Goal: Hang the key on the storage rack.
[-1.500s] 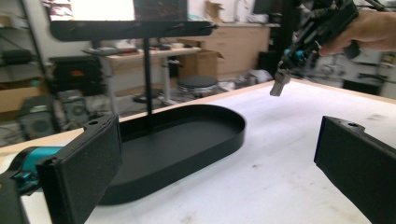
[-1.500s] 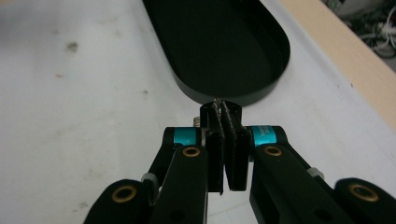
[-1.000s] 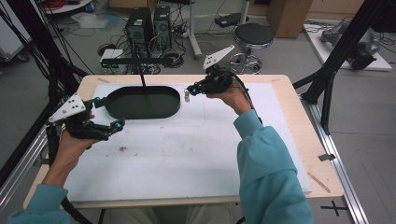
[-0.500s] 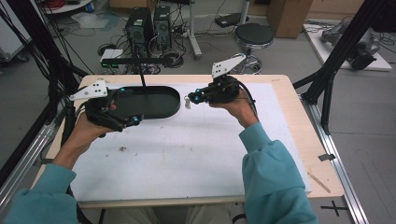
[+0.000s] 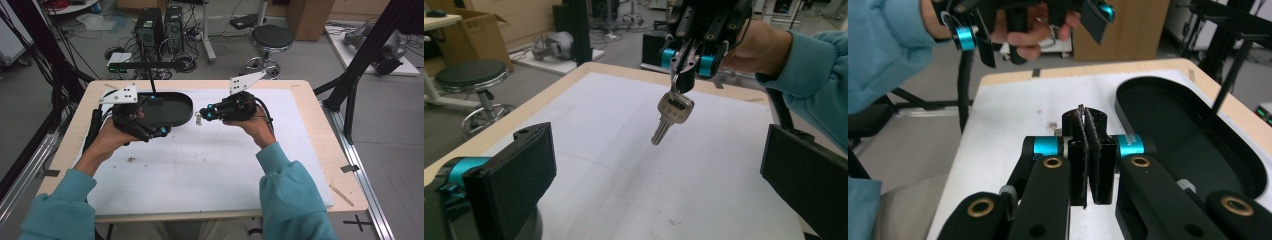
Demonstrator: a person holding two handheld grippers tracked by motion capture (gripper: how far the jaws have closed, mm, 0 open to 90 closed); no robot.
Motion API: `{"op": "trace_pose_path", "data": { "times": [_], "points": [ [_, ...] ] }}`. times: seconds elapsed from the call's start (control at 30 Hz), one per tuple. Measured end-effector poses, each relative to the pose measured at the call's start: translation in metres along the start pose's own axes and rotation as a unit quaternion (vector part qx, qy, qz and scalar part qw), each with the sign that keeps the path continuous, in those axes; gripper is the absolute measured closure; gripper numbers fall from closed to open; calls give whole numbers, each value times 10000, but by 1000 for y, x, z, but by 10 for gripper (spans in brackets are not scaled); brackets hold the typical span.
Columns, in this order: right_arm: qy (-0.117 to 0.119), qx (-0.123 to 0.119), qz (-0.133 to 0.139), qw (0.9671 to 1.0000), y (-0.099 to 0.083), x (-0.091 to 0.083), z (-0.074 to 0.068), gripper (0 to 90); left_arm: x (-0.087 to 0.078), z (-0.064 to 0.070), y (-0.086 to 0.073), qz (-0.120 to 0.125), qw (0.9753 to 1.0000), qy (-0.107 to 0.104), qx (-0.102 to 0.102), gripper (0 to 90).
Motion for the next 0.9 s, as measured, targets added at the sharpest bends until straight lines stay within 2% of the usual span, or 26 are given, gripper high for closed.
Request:
{"op": "trace_pose_path", "data": {
  "times": [0.17,0.23,0.3,0.57,0.77,0.9],
  "points": [
    [73,20,85,9999,-3,3,-4,885,13,0,0,-150,9998,-160,0,20],
    [78,0,102,9999,-3,3,-6,885,16,1,-1,-169,9996,-223,19,80],
    [125,11,122,9998,-3,4,-7,885,19,2,-1,-172,9995,-254,-8,89],
    [156,-35,159,9997,-9,8,-11,885,24,4,-2,-244,9991,-356,22,101],
    [232,-2,163,9996,-10,14,-13,885,30,7,-4,-385,9980,-502,-38,119],
    [273,-26,212,9994,-9,16,-14,885,33,8,-4,-451,9973,-571,-17,155]
  ]
}}
Point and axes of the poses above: each handheld gripper's, and its own axes: x roughly forward along the jaws, y roughly out of its top, z roughly to its right, the point moved 4 cm from there along x, roughly forward along the jaws, and after that the axes turned 15 degrees about -x, right-handed, at the moved point
